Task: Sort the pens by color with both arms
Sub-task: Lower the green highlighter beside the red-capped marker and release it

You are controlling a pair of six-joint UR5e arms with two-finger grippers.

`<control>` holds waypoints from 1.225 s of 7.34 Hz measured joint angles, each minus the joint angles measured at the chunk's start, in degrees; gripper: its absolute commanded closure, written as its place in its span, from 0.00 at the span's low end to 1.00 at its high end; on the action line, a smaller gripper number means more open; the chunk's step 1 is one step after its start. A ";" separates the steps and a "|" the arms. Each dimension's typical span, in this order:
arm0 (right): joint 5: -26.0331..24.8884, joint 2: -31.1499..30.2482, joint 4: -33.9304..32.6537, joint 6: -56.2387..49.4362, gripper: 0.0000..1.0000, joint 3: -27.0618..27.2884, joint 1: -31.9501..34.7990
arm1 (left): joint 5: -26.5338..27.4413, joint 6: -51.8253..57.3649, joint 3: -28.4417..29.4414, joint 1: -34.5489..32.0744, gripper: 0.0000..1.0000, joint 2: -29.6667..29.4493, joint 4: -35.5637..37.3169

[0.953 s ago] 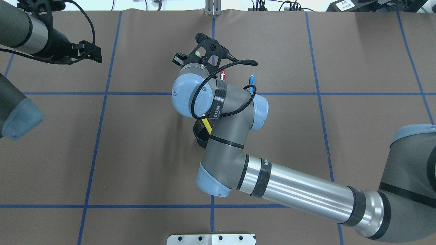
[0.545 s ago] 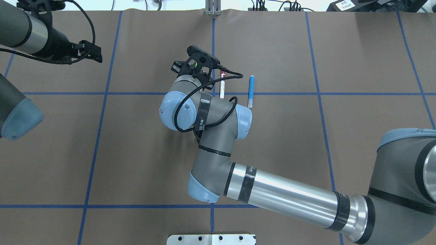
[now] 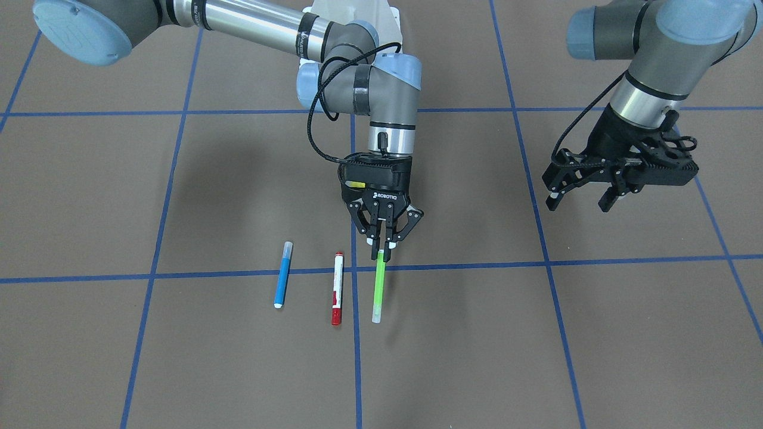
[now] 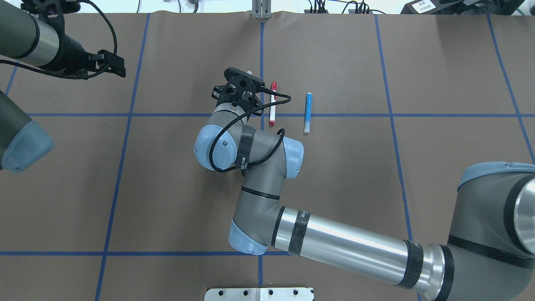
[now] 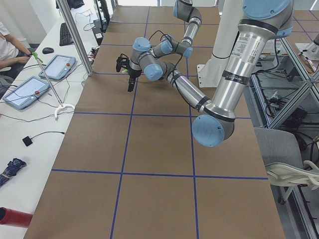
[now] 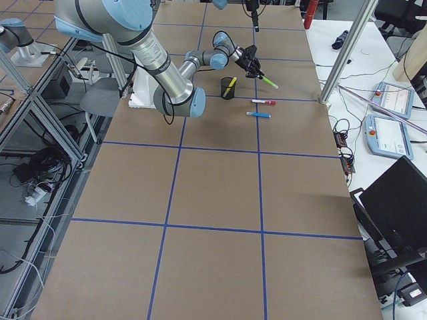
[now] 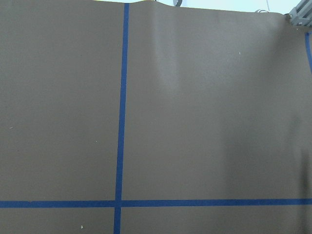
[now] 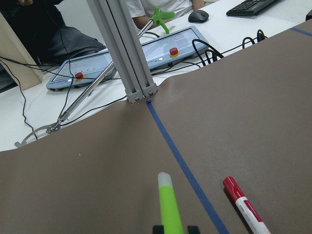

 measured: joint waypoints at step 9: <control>0.86 2.14 0.96 -9.67 0.99 -3.82 -0.07 | 0.00 0.00 0.05 -0.03 0.00 0.01 0.00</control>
